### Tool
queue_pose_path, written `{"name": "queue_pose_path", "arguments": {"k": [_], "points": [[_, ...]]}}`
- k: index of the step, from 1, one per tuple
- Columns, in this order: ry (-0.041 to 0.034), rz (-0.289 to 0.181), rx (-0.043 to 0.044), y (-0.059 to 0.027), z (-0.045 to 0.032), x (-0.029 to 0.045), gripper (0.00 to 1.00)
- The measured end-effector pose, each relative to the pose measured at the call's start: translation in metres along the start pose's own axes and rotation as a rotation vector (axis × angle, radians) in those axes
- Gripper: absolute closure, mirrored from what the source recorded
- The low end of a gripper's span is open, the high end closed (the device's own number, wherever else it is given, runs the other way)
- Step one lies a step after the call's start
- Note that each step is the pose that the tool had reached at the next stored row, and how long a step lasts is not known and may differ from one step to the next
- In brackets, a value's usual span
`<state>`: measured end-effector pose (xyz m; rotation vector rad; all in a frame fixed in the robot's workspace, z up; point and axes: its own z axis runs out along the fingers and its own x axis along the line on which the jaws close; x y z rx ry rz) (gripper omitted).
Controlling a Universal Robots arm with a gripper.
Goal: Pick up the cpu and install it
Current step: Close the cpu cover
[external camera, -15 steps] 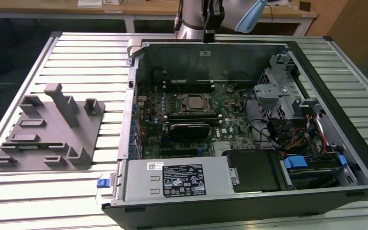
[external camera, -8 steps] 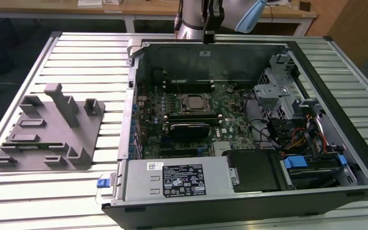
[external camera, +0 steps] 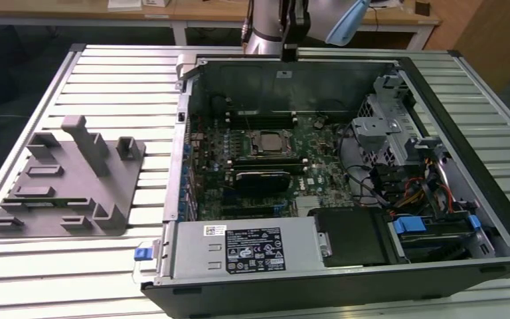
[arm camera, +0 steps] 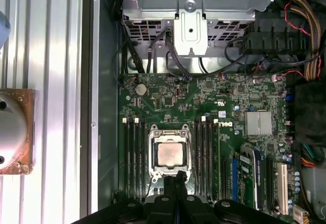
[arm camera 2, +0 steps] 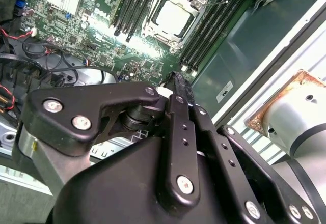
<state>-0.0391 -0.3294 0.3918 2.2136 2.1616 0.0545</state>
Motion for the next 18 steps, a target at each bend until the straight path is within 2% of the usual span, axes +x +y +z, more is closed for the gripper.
{"name": "queue_pose_path", "arguments": {"k": [18], "points": [[-0.0001,0.000,0.0000,-0.0005,0.0092,0.0001,0.89]]}}
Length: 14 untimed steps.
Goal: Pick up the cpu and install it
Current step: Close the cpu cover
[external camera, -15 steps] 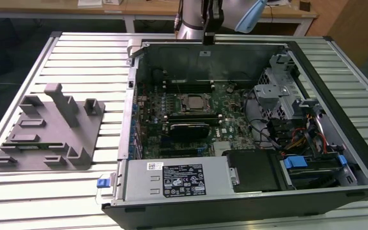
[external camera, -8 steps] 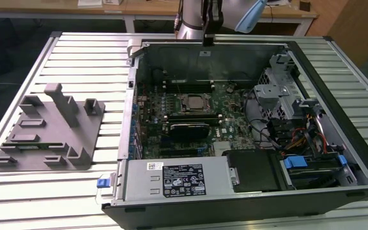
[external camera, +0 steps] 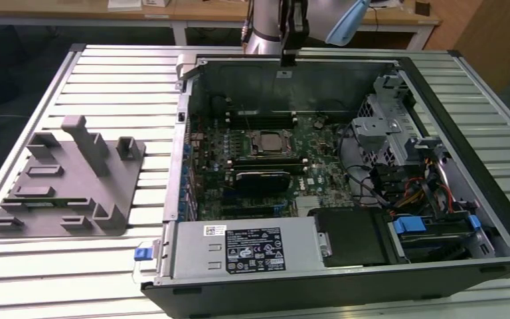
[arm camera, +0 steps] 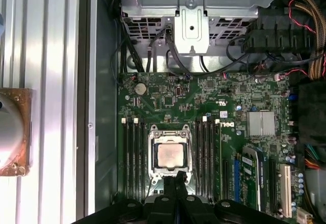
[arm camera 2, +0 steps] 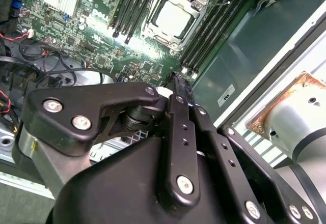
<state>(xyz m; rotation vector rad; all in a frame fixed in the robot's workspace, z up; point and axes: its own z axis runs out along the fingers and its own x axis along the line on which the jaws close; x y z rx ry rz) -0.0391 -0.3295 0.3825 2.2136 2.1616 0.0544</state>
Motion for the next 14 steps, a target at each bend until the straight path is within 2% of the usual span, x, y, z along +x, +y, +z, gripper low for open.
{"name": "queue_pose_path", "arguments": {"k": [14], "points": [[0.0000,0.000,0.0000,-0.0003,0.0055,0.0000,0.89]]}}
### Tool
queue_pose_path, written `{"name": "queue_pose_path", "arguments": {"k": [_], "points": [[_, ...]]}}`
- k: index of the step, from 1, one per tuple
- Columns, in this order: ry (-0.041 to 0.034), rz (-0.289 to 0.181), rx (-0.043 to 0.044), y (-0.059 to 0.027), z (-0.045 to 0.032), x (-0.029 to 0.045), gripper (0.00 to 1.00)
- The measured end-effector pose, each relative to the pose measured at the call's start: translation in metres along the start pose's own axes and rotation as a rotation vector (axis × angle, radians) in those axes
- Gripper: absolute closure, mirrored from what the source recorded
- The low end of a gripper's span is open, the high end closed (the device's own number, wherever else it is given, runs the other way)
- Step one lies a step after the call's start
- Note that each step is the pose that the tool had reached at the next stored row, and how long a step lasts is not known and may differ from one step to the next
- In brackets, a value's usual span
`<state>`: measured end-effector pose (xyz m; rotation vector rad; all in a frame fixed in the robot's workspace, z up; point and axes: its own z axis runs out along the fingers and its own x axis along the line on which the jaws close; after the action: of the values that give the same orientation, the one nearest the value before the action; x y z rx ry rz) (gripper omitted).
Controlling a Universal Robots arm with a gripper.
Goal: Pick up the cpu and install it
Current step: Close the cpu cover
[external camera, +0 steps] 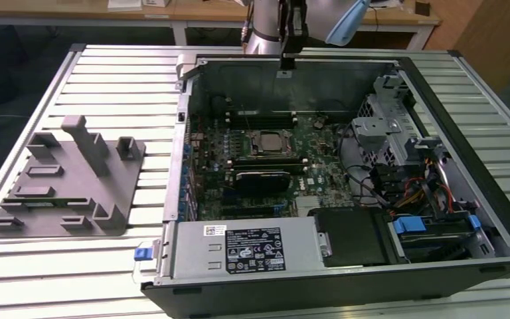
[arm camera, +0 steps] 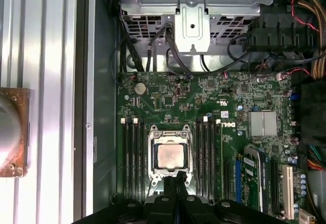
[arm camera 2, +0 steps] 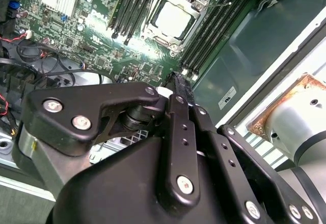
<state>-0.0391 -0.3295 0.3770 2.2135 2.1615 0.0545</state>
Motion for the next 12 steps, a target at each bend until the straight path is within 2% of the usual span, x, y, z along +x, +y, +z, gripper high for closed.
{"name": "queue_pose_path", "arguments": {"k": [12], "points": [[0.0000,0.000,0.0000,-0.0003,0.0051,0.0000,0.89]]}}
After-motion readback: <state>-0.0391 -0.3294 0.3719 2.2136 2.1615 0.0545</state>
